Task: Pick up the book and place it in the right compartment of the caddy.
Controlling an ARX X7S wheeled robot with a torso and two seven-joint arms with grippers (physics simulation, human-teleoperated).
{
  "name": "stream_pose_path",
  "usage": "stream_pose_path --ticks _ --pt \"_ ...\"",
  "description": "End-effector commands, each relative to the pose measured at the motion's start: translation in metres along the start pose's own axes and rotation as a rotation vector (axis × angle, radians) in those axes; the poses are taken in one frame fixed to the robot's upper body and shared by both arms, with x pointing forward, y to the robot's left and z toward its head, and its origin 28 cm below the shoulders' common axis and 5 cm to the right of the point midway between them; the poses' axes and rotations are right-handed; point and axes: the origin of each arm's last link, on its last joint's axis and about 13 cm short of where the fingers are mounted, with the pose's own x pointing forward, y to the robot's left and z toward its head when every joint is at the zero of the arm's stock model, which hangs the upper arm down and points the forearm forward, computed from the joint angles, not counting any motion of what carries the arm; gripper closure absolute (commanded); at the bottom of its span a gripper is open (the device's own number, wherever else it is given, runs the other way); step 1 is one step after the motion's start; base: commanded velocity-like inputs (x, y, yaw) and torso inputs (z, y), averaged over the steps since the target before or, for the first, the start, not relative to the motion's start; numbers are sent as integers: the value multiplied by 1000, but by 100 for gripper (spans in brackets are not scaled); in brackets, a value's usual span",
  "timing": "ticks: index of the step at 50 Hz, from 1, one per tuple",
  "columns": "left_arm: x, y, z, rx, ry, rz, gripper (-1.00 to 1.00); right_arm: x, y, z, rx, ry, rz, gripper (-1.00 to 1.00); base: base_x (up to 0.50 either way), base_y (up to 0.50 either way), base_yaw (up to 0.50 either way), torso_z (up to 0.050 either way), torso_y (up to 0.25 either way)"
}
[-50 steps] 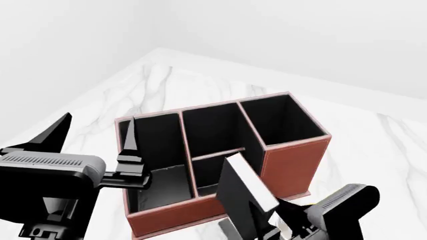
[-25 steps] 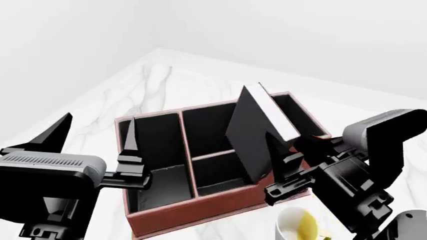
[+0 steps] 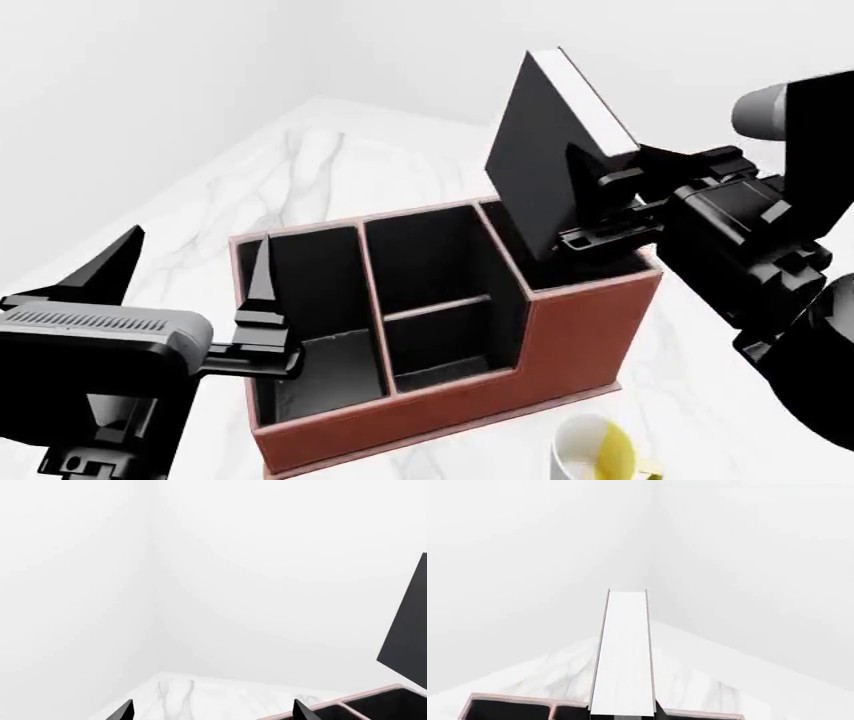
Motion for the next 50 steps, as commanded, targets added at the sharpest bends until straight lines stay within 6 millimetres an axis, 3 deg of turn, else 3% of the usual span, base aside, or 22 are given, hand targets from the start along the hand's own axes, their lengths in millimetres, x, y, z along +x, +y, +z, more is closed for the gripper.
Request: stream_pose_path --ticks 1,27,50 --pt "0 0 0 0 0 1 -100 16 -19 19 -28 -33 -80 100 0 0 0 0 0" --pt "1 0 -1 1 2 2 -100 42 -42 20 -84 92 -133 100 0 0 0 1 1" --pt "1 0 -1 -3 9 0 -100 64 -51 5 -113 193 -123 100 0 0 0 0 2"
